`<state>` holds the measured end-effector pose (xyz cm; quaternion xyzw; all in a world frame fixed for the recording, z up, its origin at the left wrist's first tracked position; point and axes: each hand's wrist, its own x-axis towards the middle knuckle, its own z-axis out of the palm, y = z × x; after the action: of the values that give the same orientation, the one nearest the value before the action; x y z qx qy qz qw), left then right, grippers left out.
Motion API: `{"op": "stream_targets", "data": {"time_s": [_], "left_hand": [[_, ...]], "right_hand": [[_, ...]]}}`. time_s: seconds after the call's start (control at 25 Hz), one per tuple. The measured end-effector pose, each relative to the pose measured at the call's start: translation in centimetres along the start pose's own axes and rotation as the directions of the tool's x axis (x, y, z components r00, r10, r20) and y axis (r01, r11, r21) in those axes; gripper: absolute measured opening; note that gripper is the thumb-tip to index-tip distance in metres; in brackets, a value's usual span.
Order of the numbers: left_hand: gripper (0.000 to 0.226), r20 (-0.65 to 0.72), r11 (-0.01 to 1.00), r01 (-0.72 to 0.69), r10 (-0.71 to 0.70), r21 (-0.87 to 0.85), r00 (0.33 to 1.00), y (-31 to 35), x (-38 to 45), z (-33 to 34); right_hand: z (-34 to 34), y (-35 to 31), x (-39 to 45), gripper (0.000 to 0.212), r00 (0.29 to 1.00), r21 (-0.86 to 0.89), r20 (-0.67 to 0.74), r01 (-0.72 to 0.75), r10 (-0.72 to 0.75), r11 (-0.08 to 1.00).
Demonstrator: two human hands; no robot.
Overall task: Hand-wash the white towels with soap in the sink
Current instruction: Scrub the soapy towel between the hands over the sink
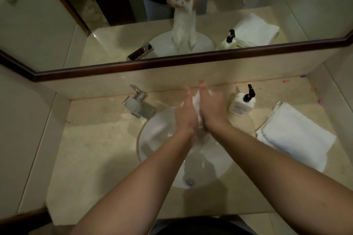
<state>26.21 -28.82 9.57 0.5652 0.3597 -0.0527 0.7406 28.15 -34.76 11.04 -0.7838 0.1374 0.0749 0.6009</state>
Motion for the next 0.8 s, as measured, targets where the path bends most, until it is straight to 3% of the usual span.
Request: {"op": "stream_targets", "data": {"time_s": [0.08, 0.2, 0.28, 0.36, 0.48, 0.56, 0.64, 0.8], "left_hand": [[0.064, -0.018, 1.000, 0.023, -0.024, -0.019, 1.000, 0.3, 0.1, 0.2], [0.066, -0.071, 0.994, 0.022, -0.030, -0.102, 0.997, 0.3, 0.4, -0.1], [0.069, -0.059, 1.000, -0.022, 0.023, 0.018, 0.998, -0.3, -0.4, 0.6], [0.065, -0.119, 1.000, -0.009, 0.012, 0.027, 0.993, -0.1, -0.7, 0.7], [0.069, -0.148, 0.990, 0.088, -0.104, -0.106, 0.984, -0.3, 0.1, 0.1], [0.073, -0.090, 0.996, 0.074, -0.078, -0.043, 0.993, -0.6, -0.8, 0.8], [0.070, -0.104, 0.999, 0.035, -0.035, 0.002, 0.994, -0.4, -1.2, 1.3], [0.066, -0.115, 0.987, 0.093, -0.108, -0.132, 0.987, 0.1, -0.9, 0.7]], "right_hand": [[-0.1, 0.0, -0.2, 0.054, 1.000, 0.041, -0.002, 0.013, -0.013, 0.999], [0.3, 1.1, -1.5, 0.051, 0.990, -0.056, 0.099, 0.104, -0.098, 0.993], [-0.1, 0.9, 0.2, 0.052, 0.999, -0.058, 0.019, 0.049, -0.048, 0.997], [-0.4, 0.4, 0.2, 0.048, 1.000, -0.012, -0.003, -0.021, 0.021, 1.000], [-0.5, 0.9, -1.6, 0.048, 0.986, -0.072, 0.153, 0.078, -0.066, 0.994], [-1.3, 0.2, -0.3, 0.051, 0.993, -0.127, 0.097, 0.081, -0.069, 0.989], [-1.8, -0.4, 0.1, 0.051, 1.000, -0.047, 0.027, 0.007, -0.005, 0.999], [-1.5, 0.5, -2.2, 0.052, 0.982, -0.057, 0.162, 0.108, -0.098, 0.992]]}}
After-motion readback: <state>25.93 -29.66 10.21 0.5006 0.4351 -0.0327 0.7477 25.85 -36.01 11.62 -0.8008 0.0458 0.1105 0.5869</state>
